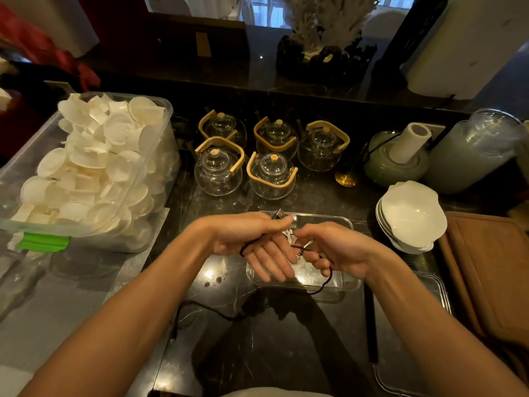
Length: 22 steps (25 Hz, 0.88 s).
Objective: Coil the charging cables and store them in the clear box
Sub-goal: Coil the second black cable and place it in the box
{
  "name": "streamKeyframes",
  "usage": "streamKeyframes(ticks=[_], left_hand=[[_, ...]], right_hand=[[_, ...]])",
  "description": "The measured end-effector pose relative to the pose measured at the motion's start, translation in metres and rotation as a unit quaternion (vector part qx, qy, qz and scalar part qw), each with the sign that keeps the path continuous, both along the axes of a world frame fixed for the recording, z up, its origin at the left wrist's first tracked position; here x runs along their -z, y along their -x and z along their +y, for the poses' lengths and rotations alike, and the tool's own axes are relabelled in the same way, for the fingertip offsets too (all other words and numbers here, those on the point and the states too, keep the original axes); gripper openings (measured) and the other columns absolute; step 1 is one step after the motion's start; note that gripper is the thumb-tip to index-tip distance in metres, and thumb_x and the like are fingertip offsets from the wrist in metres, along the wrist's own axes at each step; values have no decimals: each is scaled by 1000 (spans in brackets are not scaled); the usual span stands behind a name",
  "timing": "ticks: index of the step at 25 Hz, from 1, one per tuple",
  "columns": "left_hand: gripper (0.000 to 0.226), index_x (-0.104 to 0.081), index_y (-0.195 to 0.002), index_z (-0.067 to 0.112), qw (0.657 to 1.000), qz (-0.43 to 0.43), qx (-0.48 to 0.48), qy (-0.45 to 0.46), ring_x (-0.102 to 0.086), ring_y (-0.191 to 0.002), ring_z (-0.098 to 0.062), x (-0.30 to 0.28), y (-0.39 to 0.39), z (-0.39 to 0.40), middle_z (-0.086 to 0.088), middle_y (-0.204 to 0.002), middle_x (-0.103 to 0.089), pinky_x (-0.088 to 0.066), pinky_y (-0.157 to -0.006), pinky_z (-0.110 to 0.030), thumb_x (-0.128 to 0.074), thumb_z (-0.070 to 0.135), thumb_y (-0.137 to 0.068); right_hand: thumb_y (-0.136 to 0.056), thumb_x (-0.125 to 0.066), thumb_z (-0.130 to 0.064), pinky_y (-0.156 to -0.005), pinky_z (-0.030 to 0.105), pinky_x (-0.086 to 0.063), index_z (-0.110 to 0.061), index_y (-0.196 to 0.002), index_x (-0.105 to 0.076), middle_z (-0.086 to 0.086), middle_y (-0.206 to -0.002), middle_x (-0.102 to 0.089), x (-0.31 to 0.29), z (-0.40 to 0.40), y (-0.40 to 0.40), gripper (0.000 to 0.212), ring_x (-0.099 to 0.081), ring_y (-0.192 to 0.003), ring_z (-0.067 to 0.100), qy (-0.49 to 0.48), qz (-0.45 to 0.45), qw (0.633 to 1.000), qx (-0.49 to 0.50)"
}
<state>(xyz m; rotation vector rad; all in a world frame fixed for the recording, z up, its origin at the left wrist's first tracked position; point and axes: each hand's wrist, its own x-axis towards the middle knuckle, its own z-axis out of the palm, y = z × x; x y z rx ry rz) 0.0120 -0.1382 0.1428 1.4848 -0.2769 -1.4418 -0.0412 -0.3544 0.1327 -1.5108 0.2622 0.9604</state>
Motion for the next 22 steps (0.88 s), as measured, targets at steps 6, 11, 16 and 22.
streamKeyframes(ticks=[6,11,16,22], left_hand=[[76,-53,-144,10,995,-50,1,-87,-73,-109,-31,7,-10,2,-18,-126,-70,-61,-89,-48,-40,67,-96],[58,-62,-132,14,973,123,-57,184,-54,-132,-45,32,1,-15,-21,-138,-61,-26,-116,-70,-32,57,-106],[52,-62,-128,15,902,233,-89,353,-59,-126,-33,44,8,-23,-15,-128,-69,-18,-120,-65,-26,47,-108],[61,-39,-149,-1,913,159,-273,260,-65,-124,-31,33,9,-48,-25,-140,-60,-52,-105,-39,-32,43,-108]], right_hand=[[-100,-55,-27,-34,18,-36,-12,-86,-68,-3,-55,-44,-29,-11,-4,24,-38,-36,6,-169,-10,984,61],[-107,-48,-22,-34,18,-28,-9,-106,-61,1,-66,-41,-33,13,8,19,-32,-41,7,-250,-85,955,136],[-108,-45,-21,-34,19,-21,-9,-104,-59,1,-64,-38,-33,16,23,19,-28,-40,6,-250,-111,940,203],[-106,-51,-36,-37,20,-26,-16,-83,-65,-3,-58,-45,-9,28,48,34,-30,-42,9,-93,-135,980,115]])
